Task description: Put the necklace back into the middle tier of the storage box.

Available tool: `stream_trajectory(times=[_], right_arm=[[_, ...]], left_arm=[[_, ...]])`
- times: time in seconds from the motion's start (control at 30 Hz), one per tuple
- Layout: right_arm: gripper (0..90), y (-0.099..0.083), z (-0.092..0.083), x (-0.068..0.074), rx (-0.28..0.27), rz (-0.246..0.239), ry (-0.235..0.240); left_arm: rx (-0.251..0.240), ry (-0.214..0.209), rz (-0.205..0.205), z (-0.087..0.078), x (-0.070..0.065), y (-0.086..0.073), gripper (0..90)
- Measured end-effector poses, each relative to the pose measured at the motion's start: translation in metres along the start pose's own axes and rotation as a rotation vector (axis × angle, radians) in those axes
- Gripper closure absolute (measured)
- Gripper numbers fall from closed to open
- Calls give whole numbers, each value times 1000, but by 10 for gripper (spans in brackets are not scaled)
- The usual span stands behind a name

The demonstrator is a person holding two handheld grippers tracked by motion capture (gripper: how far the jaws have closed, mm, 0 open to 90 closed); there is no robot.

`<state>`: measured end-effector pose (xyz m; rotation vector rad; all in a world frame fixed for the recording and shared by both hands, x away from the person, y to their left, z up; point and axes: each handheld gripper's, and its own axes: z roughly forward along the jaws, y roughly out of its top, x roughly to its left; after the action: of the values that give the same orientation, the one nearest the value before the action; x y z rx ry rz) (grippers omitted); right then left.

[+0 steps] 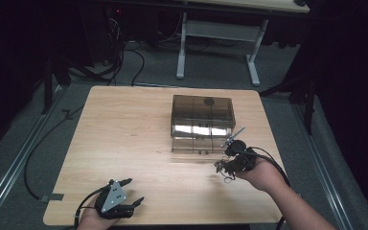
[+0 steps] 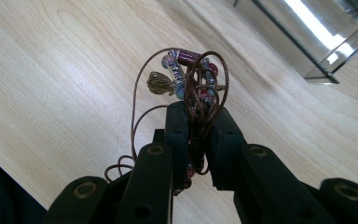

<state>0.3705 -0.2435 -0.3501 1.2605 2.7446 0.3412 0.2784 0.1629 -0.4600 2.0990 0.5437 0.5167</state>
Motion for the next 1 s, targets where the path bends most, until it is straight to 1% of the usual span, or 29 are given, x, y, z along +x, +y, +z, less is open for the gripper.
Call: stream_trajectory(times=[0.1,0.13,0.2,0.27,0.3,0.33,0.37,0.4,0.43,0.47,0.53,0.57,0.6,0.63,0.67,0.8,0.87,0.9,1.0], right_arm=[[804,3,-6,0,-9,4,-4],[804,5,-8,-1,-13,-4,-7],[804,8,-12,-2,-15,-4,-11],[804,13,-15,-3,-19,0,-12],[804,16,-16,-4,-25,-9,-16],[804,19,-17,-4,-21,7,-19],[804,22,-17,-6,-30,-9,-21],[804,26,-18,-7,-32,-11,-28],[804,29,-18,-7,-29,1,-27],[804,33,-18,-8,-23,15,-31],[804,40,-17,-11,-27,-4,-37],[804,44,-17,-12,-30,-6,-34],[804,44,-17,-12,-30,-6,-34],[804,51,-17,-13,-34,-10,-41],[804,55,-16,-14,-37,-20,-47],[804,68,-14,-14,-41,-6,-42],[804,73,-12,-12,-27,11,-42],[804,76,-11,-14,-34,-17,-44],[804,83,-7,-13,-29,-6,-46]], left_arm=[[2,-4,1,0,0,0,261],[2,-4,2,0,0,0,261],[3,-5,6,0,0,0,261],[3,-7,8,0,0,0,261],[3,-9,9,0,0,0,260],[4,-11,9,0,0,0,261],[4,-13,10,0,0,0,260],[4,-15,8,0,0,0,260],[4,-17,7,1,0,0,260],[3,-17,7,0,0,0,260],[1,-15,7,0,0,0,259],[3,-16,10,0,0,0,260],[3,-16,10,0,0,0,259],[3,-18,12,0,0,0,259],[2,-19,10,0,0,0,259],[0,-20,7,0,0,0,259],[2,-19,6,0,0,0,259],[2,-20,6,0,0,0,258],[1,-20,7,0,0,0,259]])
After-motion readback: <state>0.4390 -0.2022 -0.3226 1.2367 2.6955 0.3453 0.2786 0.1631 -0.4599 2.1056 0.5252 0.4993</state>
